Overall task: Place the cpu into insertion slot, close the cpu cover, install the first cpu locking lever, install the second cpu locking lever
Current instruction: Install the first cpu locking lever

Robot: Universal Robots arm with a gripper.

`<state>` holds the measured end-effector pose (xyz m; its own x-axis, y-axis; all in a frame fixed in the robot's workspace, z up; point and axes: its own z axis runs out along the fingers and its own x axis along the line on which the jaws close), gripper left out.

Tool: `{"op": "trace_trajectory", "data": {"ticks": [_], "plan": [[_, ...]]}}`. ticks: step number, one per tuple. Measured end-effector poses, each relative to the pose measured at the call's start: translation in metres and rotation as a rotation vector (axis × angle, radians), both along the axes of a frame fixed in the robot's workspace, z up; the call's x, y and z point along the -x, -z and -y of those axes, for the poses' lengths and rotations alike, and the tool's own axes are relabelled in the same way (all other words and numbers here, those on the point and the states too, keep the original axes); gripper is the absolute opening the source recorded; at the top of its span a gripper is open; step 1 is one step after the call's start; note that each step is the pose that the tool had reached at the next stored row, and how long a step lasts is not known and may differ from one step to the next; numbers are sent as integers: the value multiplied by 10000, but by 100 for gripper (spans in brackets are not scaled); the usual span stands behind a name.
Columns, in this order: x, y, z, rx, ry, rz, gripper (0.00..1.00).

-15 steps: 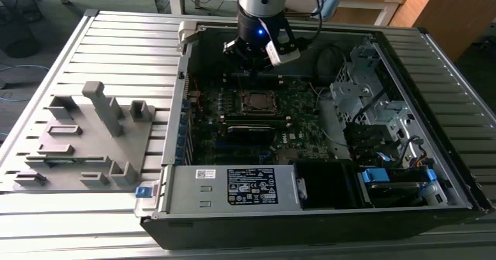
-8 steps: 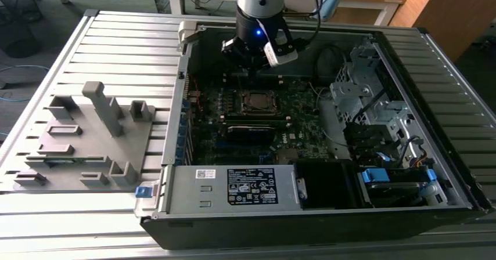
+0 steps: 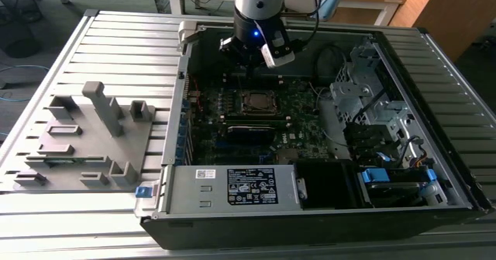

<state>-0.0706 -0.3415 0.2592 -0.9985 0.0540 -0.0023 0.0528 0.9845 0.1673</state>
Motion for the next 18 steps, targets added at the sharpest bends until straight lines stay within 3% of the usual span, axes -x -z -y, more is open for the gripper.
{"op": "trace_trajectory", "data": {"ticks": [10, 18], "plan": [[6, 0, -1, 7, 2, 1, 11], [99, 1, -1, 5, 0, 24, 11]]}}
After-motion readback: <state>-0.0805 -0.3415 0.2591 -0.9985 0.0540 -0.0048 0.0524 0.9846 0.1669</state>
